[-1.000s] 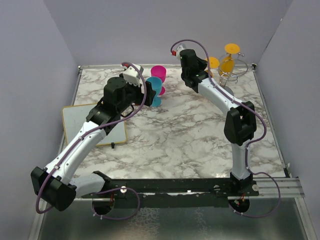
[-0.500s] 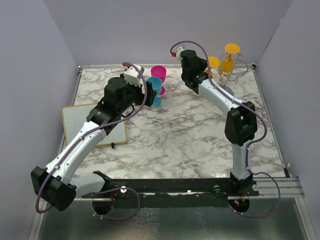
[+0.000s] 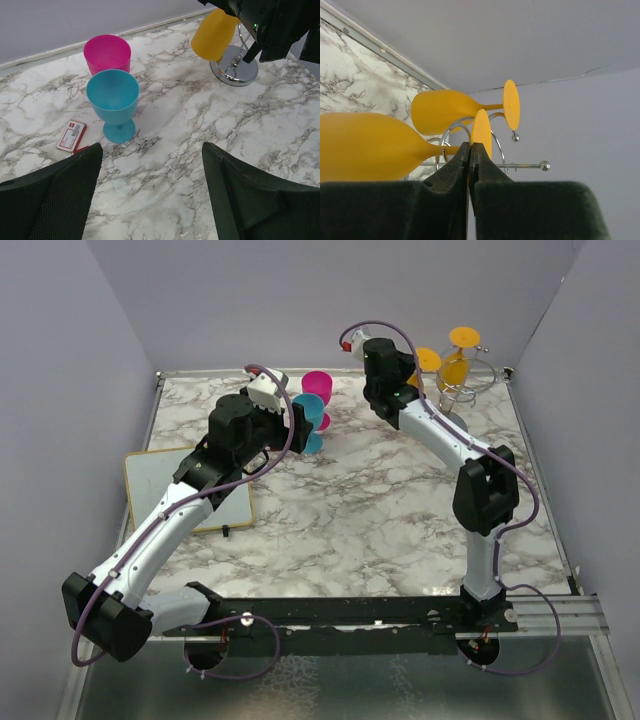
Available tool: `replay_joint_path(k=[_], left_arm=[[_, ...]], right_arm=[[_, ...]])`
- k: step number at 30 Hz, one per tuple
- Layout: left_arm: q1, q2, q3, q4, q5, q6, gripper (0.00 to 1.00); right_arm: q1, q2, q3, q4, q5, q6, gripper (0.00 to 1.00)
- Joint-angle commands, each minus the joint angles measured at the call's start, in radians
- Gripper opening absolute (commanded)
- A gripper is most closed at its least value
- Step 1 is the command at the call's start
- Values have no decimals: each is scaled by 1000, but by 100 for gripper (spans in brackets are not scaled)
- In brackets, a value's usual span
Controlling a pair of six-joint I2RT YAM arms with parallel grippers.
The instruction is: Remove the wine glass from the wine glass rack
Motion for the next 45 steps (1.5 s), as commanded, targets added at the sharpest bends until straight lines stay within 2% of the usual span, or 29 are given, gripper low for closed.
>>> replay_joint_path(k=[1,15,22,28,31,34,38,42,45], left_arm=[[-8,-6,14,15,-23,7,83],[-8,-11,14,12,-32,13,83],[-8,-10,12,13,-40,14,83],[-8,-9,15,10,-37,14,83],[-8,-10,15,10,-37,14,83],[-5,-17,18,3,-58,17,83],[-2,-47,25,-11,-136,55,83],[6,-122,2,13,-250,88,84],[5,-202,-20,29,-322,72,86]], right_arm=[[20,-6,11,82,-6,-60,1],[29,64,85,86,-56,-73,1],[43,93,187,33,-70,-8,1],[73,7,188,-2,-96,34,1],[87,-54,230,-113,-155,157,1],[90,-148,247,-226,-279,331,1],[88,-308,115,-216,-381,494,1],[84,-460,-36,-186,-383,620,1],[42,-576,-125,-207,-511,806,1]])
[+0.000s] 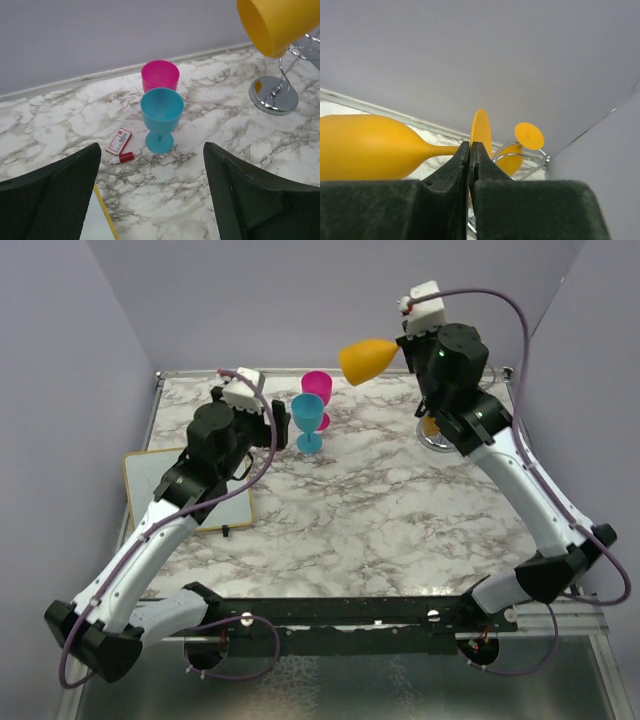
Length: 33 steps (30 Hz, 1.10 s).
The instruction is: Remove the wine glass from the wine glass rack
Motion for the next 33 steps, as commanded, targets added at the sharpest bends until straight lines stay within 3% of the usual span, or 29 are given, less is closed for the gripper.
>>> replay_joint_path(k=[1,8,14,16,19,24,30,33], left_arm=[[5,-143,-14,41,-159,1,87],[5,-226,19,-46,-33,-181,90],[5,-208,118,-157,243,-356,92],[5,-207,143,-170,310,-408,92],[5,-203,158,-177,379,-492,93],[5,-146,154,-193,499,-590,91],[5,-81,151,-239,562,-624,82],[4,-62,152,-265,565,-623,72]], right_arm=[[-70,-120,-117,-44,-216,360,1],[-209,-252,-249,-54,-645,922,1],[-315,-334,-556,232,-1065,1290,1],[-322,-366,-677,354,-1130,1397,1],[-322,-404,-808,485,-1166,1459,1],[-322,-447,-932,538,-1174,1452,1],[-322,-474,-1018,598,-1176,1454,1],[-322,-466,-1035,623,-1195,1452,1]])
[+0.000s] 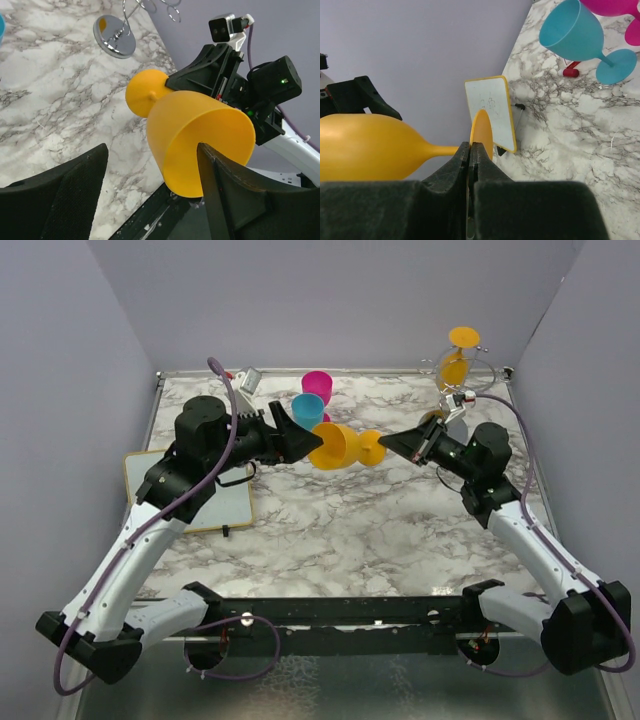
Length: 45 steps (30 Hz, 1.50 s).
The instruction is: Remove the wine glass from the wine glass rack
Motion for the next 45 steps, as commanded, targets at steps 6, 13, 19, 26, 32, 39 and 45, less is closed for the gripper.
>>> replay_joint_path(k=[6,13,19,26,32,39,45], left_arm=[[3,35,41,-109,24,-3,57],[-1,93,71,-196,-17,44,44],[-14,133,70,-224,-51,74,32],[-42,155,104,-245,-131,92,13],[-44,145,104,-260,-186,99,0],[-44,148,113,-316,-228,106,0],[-43,141,105,-388,-293,126,0]], right_arm=[[-2,14,-37,101,-31,-18,1],[-1,38,-43,63,21,-72,1],[4,56,-41,40,46,-93,1],[13,102,-29,9,45,-103,1],[15,132,-27,11,18,-146,1],[13,133,17,-98,6,-271,38],[12,53,111,-288,130,-456,60]])
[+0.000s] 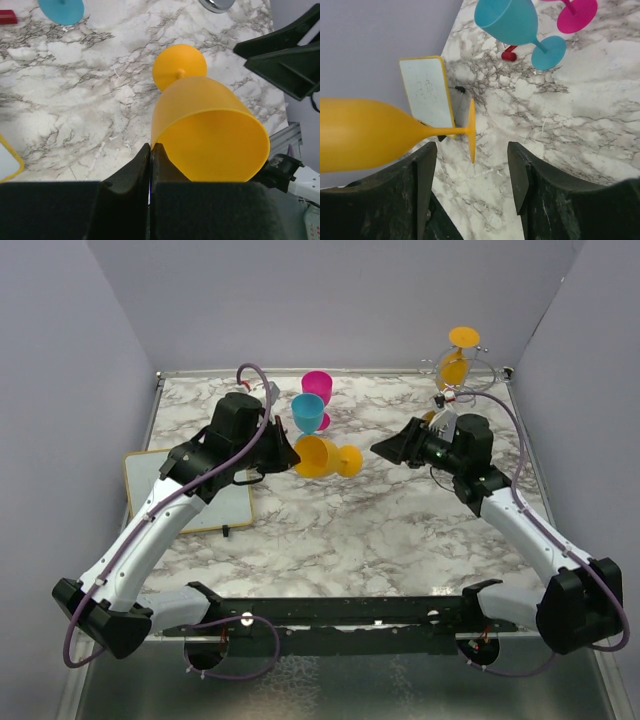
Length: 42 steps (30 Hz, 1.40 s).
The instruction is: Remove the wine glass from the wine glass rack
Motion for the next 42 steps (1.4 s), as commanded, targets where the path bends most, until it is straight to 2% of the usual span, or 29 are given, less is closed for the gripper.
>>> replay_joint_path(k=[1,7,9,11,20,24,31,37,39,42], left_arm=[[-1,-9,28,-86,-89,35,0],[1,64,57,-159,-204,110,0],[3,107,79,-175,-227,136,0],[8,155,103,-187,-223,160,0],[66,345,217,-202,-209,238,0],[76,423,246,-204,-210,248,0],[82,512,335,-205,-219,260,0],[83,592,384,-231,-228,269,0],[83,608,394,-243,-234,270,0],[85,629,413,-257,-242,276,0]], right_arm=[[-3,-87,100,-177,115,-197,60],[-3,-232,177,-307,259,-362,66],[-3,-267,200,-345,316,-401,81],[-3,-287,222,-384,366,-429,86],[-3,-293,257,-471,401,-417,87],[-3,-284,252,-477,513,-317,88],[-3,-286,235,-449,515,-214,88],[-3,-289,274,-502,606,-229,89],[-3,-298,275,-506,611,-232,94],[-3,-322,248,-477,584,-247,95]])
